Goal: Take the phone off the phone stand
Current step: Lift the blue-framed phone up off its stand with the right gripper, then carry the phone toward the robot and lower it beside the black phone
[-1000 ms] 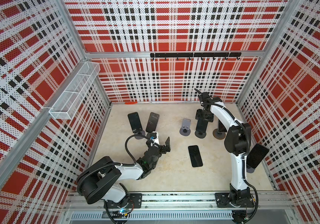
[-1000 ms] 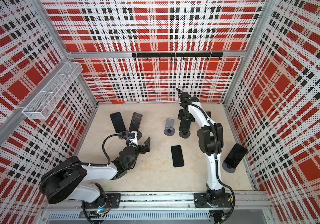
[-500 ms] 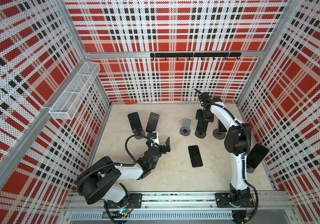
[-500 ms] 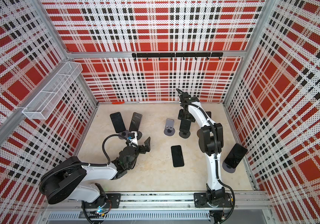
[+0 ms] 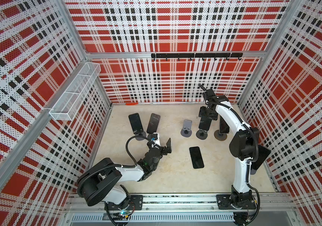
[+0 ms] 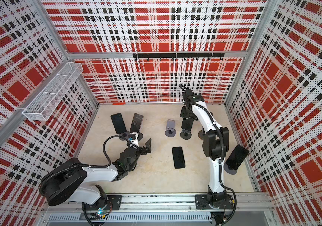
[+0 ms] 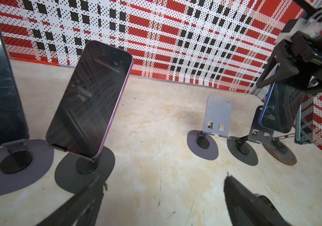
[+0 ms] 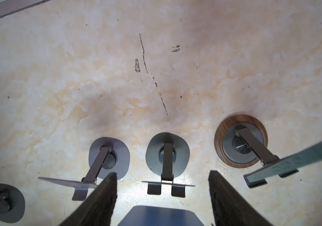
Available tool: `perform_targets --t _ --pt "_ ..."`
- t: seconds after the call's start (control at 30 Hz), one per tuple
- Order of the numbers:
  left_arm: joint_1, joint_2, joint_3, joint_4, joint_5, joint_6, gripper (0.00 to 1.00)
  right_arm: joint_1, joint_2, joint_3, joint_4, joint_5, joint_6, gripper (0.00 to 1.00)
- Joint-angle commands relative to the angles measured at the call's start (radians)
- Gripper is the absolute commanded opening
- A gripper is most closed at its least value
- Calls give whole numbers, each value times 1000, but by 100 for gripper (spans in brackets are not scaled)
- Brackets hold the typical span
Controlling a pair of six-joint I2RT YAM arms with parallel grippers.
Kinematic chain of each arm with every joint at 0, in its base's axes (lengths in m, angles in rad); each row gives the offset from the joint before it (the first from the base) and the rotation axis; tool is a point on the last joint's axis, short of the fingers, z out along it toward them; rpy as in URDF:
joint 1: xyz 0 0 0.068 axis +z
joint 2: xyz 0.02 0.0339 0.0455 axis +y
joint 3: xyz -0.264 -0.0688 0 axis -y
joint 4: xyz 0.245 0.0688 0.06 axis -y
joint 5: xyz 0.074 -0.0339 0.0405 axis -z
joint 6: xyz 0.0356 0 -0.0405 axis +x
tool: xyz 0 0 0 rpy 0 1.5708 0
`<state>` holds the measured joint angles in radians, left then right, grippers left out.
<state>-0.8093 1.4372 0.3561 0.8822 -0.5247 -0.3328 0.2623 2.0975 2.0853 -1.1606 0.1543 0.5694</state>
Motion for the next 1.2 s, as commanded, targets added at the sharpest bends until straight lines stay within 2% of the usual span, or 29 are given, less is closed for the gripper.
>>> perform_targets --t 0.0,0.2,0.47,0.8,1.17 --pt "1 -21 12 6 -23 24 98 -6 -68 33 -16 12 10 67" --pt "9 -72 2 -13 -63 60 98 0 -129 15 -9 -19 29 67" --pt "19 -94 -13 -13 -114 82 98 44 -258 -129 75 -108 66 68" --pt "40 -47 4 -17 -141 110 98 275 -321 -308 102 -105 70 69" --pt "61 -46 -2 -26 -184 102 98 452 -252 -416 116 -170 121 70"
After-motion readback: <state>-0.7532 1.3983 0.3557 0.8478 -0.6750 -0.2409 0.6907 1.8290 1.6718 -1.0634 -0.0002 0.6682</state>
